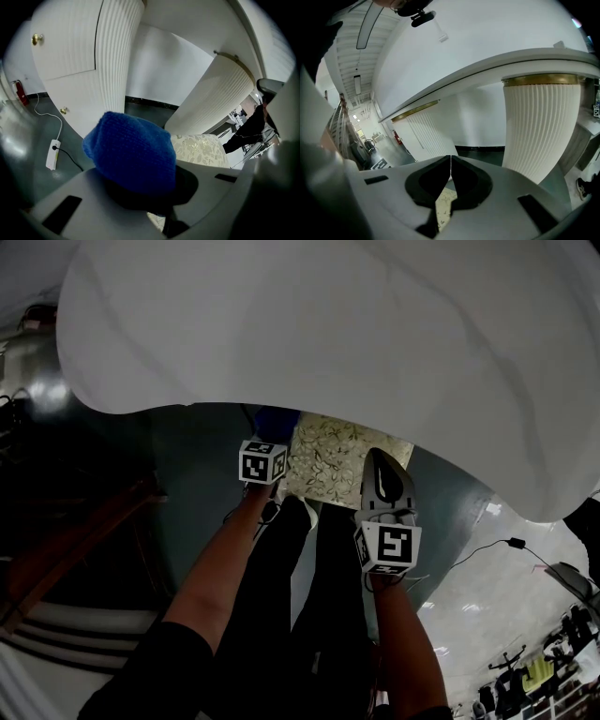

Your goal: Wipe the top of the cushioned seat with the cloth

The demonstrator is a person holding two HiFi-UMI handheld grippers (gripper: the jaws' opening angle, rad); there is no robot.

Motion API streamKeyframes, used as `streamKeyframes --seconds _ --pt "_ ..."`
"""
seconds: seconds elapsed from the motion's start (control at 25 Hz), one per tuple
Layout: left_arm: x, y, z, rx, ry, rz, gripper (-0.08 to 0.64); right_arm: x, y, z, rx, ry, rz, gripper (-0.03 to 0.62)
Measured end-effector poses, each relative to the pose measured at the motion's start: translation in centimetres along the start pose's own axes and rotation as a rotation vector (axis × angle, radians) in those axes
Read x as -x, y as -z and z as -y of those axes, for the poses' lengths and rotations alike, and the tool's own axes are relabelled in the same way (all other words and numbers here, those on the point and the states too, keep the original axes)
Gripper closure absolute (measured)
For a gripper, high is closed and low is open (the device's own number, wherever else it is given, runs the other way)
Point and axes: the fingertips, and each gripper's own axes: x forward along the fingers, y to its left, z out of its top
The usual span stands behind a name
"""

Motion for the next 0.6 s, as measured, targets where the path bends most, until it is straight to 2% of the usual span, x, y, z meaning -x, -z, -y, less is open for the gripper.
streamKeyframes --seconds 0.4,0.6 --pt "-0.3 -0.1 1.6 -0.017 0.047 -0.033 0.520 0.8 1.1 1.1 -0.017 0.023 -0.010 0.555" --pt "-1.1 0.3 4.7 -0.021 0.094 -0.046 0.520 1.4 1.5 2.1 -0.030 0.043 -0.014 0.555"
